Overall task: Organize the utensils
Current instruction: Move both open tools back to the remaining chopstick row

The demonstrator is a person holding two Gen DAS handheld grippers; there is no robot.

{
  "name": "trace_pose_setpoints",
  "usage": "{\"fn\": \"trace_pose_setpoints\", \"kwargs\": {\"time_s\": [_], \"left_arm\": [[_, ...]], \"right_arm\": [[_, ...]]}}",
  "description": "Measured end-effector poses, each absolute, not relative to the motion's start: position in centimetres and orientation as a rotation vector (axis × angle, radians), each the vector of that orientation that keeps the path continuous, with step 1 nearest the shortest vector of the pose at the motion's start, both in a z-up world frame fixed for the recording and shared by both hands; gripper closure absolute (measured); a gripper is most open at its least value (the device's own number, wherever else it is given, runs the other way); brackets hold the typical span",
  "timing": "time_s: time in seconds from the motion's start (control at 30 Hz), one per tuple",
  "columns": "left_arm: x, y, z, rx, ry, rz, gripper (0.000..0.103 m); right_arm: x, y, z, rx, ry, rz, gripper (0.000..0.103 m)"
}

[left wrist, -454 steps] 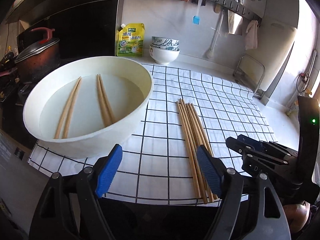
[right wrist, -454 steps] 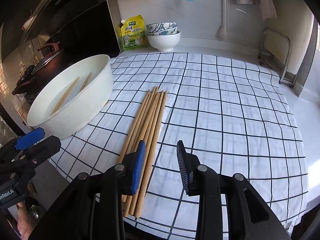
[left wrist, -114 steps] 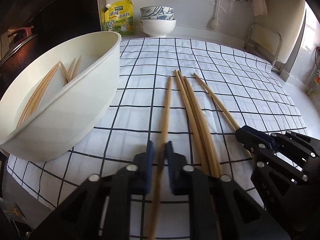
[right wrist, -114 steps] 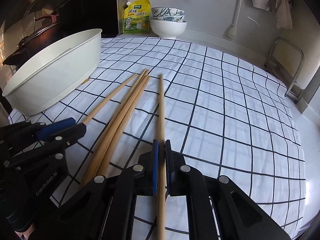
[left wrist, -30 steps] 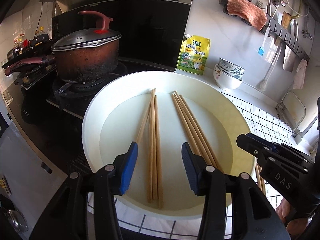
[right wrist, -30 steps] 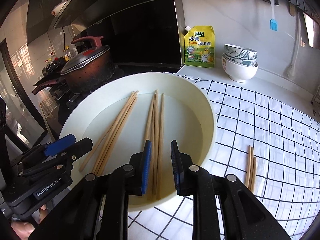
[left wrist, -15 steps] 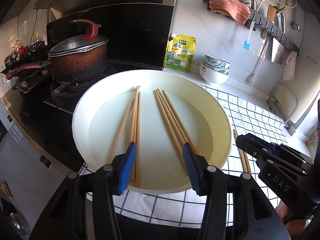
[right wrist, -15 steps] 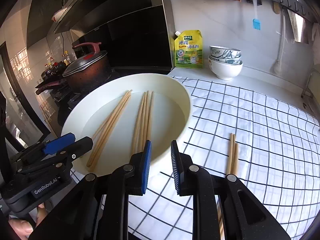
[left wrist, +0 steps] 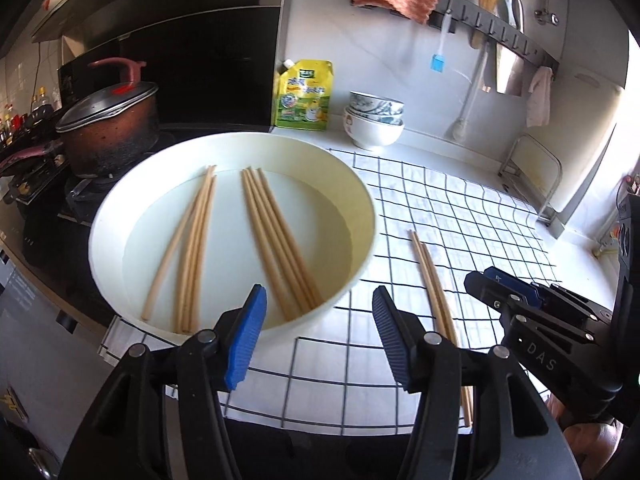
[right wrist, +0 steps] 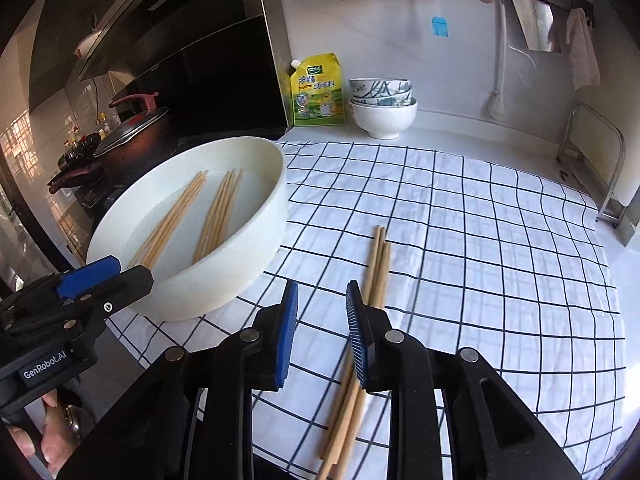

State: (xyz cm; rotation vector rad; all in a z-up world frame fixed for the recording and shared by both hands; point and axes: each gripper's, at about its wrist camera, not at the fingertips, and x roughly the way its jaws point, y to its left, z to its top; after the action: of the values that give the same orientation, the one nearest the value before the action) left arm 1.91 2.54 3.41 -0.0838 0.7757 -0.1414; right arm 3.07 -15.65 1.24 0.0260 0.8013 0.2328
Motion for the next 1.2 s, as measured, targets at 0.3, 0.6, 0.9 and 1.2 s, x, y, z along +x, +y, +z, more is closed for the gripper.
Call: {"fn": "trace_pose_setpoints", "kwargs": {"time_s": [0.3, 0.6, 0.9, 1.2], "left_arm": [[1.3, -0.5, 2.6, -0.061, 0.792, -0.187, 0.041], [1.2, -2.0, 0.9, -0.075, 0.813, -0.186, 0.030], [0.9, -2.7, -0.2, -0.045, 0.798, -0.149, 0.025], [0.9, -2.5, -1.3, -0.047, 0.818, -0.136, 0.022]], "right_arm": [[2.3, -19.2, 0.1, 0.031, 0.826, 0.186, 0.074], [2.7, -20.5, -2.8, 0.031, 0.880, 0.179, 0.066], [3.1, -19.8, -4.9, -0.014, 0.912, 0.196, 0.061], [3.1, -19.4, -5.5, -0.036, 0.926, 0.198, 0.057]]}}
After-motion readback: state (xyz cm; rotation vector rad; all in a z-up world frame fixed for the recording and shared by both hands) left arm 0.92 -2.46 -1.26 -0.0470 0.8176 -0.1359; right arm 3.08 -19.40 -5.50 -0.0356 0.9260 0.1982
